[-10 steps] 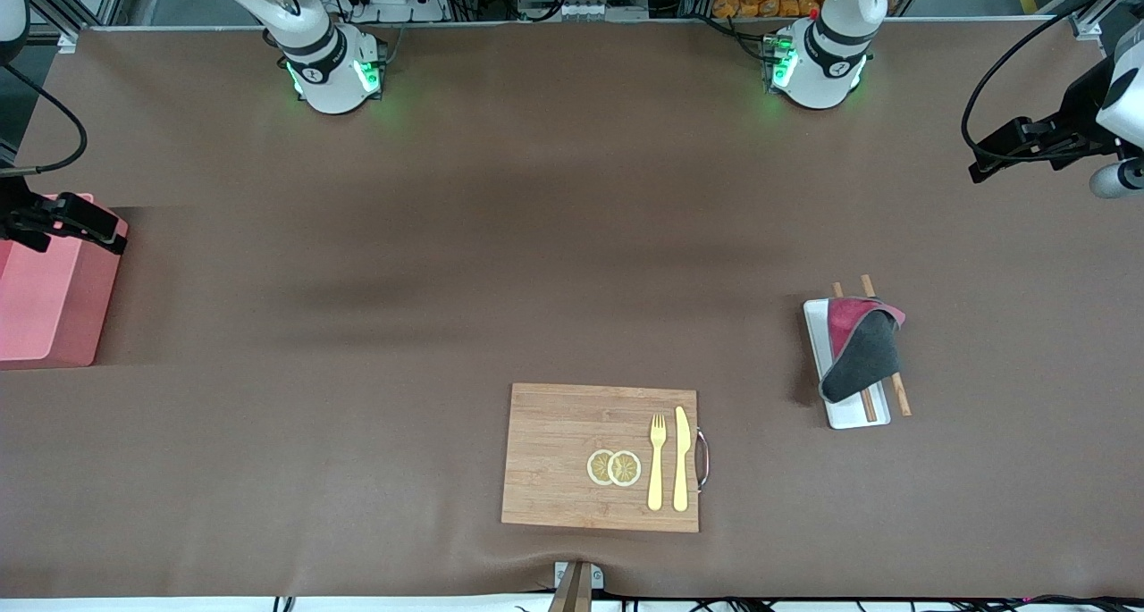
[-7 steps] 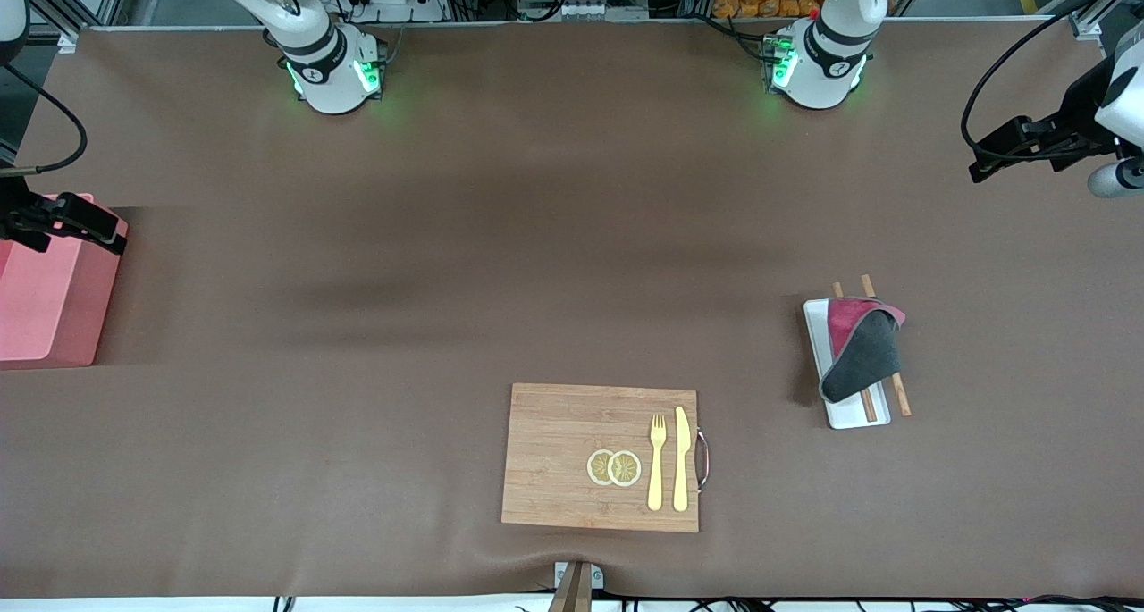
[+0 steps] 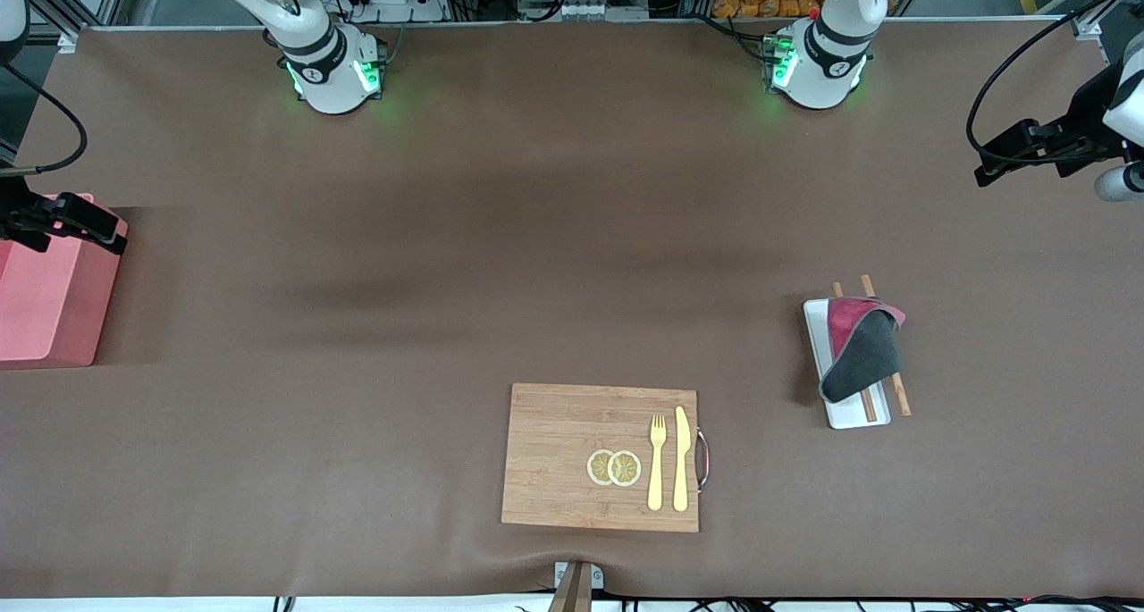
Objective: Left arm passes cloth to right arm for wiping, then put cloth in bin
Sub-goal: 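Move the left gripper down over the grey-pink cloth on the tray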
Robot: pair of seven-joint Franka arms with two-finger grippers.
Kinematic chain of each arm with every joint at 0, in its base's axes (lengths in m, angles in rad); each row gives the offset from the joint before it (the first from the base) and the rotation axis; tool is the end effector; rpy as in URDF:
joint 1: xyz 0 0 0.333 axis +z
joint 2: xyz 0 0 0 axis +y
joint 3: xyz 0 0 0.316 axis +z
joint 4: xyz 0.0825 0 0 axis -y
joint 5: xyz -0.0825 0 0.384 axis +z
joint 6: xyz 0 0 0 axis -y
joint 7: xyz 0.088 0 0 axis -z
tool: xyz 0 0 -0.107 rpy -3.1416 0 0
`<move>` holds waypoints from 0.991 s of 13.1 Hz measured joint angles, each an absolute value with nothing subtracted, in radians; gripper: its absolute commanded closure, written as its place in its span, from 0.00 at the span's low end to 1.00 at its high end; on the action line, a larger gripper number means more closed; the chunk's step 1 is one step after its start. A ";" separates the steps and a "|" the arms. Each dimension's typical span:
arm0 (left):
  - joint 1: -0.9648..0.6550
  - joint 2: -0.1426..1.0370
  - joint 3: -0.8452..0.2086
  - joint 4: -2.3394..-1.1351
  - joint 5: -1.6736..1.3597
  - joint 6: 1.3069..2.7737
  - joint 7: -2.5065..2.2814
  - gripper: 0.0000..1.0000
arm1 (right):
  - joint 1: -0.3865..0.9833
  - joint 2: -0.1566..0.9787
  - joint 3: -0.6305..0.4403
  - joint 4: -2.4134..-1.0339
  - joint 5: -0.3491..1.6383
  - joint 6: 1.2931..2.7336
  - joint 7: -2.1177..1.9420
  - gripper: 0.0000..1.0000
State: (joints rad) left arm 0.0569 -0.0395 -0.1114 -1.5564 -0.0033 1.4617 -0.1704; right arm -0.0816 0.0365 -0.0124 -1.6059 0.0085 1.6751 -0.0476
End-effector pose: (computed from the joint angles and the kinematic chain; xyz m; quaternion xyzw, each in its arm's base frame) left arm 0.5301 -0.0306 0.6433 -0.9979 -0.0579 0.0275 0.0037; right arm 0.5719 -0.0530 0.5965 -0.9996 0.0236 -0.0166 0.0028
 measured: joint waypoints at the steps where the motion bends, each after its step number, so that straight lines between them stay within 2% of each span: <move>1: 0.057 -0.037 -0.111 -1.556 -0.003 1.462 -0.169 0.00 | -0.082 0.037 -0.012 -1.606 0.008 1.675 -0.048 0.00; 6: 0.058 0.020 -0.111 -1.561 -0.003 1.490 -0.157 0.00 | -0.087 0.037 -0.013 -1.606 0.008 1.675 -0.048 0.00; 13: 0.057 0.285 -0.111 -1.609 -0.003 1.754 -0.157 0.00 | -0.090 0.037 -0.012 -1.606 0.007 1.675 -0.052 0.00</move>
State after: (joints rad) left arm 0.0567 0.2852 -0.1108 -1.6091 -0.0032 1.7544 -0.1571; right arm -0.0903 0.0373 -0.0124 -1.6065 0.0071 1.6751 -0.0521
